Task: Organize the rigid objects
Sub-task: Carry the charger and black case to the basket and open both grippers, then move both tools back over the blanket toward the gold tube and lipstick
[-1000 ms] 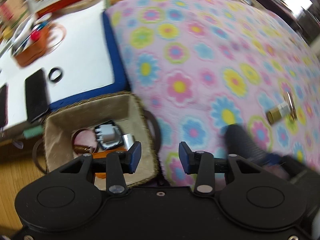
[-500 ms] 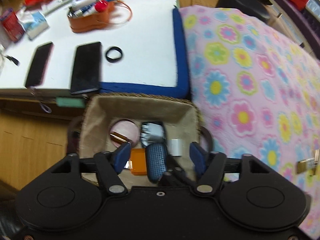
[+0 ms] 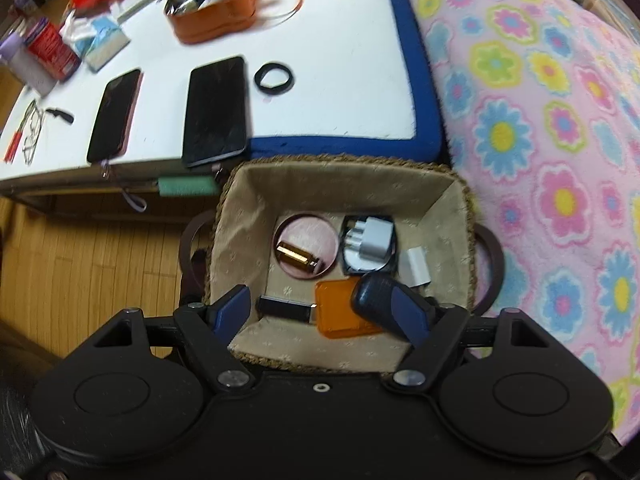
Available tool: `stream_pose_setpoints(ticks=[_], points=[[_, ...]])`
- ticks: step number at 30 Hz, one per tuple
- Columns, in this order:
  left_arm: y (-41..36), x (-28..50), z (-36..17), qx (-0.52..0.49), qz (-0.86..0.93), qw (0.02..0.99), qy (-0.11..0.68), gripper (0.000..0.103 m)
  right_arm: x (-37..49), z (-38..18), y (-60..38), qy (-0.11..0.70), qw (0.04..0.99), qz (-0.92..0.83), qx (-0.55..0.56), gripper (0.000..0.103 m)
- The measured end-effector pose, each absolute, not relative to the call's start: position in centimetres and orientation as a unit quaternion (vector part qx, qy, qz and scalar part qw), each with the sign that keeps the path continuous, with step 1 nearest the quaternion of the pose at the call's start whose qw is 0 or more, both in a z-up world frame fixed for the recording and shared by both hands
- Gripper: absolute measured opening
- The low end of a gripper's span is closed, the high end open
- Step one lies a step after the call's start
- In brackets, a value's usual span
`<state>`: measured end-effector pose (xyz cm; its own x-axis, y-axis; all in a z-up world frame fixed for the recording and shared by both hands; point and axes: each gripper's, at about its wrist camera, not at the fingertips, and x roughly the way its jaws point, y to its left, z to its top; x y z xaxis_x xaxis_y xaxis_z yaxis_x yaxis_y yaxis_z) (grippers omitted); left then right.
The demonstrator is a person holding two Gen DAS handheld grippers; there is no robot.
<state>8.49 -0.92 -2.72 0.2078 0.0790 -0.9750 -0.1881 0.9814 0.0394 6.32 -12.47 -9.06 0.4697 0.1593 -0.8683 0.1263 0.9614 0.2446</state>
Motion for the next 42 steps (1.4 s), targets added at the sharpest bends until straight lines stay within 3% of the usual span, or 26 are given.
stream_pose_setpoints(ticks=[8,17,25,35,39,42], points=[[-4.0,7.7,-2.9,-0.035,-0.001,0.774,0.632,0.073,1.3,-5.2,-16.7,0.435,0.896,-0.051,0.071,0.07],[-11.6,5.7,-1.8,0.026,-0.155,0.78,0.606,0.073,-5.3,-2.2,-28.9,0.328,0.916,-0.232,0.003,0.076],[-15.3,4.5,-2.4,0.043,-0.212,0.76,0.613,0.074,-5.2,-3.4,-39.3,0.321,0.881,-0.347,0.03,0.076],[-17.3,4.1,-2.8,0.066,-0.21,0.756,0.616,0.074,-0.3,-6.7,-41.3,0.351,0.864,-0.359,0.034,0.073],[-17.6,4.2,-2.7,0.062,-0.211,0.754,0.619,0.074,-1.8,-6.0,-44.0,0.322,0.835,-0.434,0.107,0.075],[-17.9,4.2,-2.5,0.054,-0.217,0.753,0.619,0.074,-2.3,-5.4,-42.8,0.301,0.859,-0.394,0.129,0.076]])
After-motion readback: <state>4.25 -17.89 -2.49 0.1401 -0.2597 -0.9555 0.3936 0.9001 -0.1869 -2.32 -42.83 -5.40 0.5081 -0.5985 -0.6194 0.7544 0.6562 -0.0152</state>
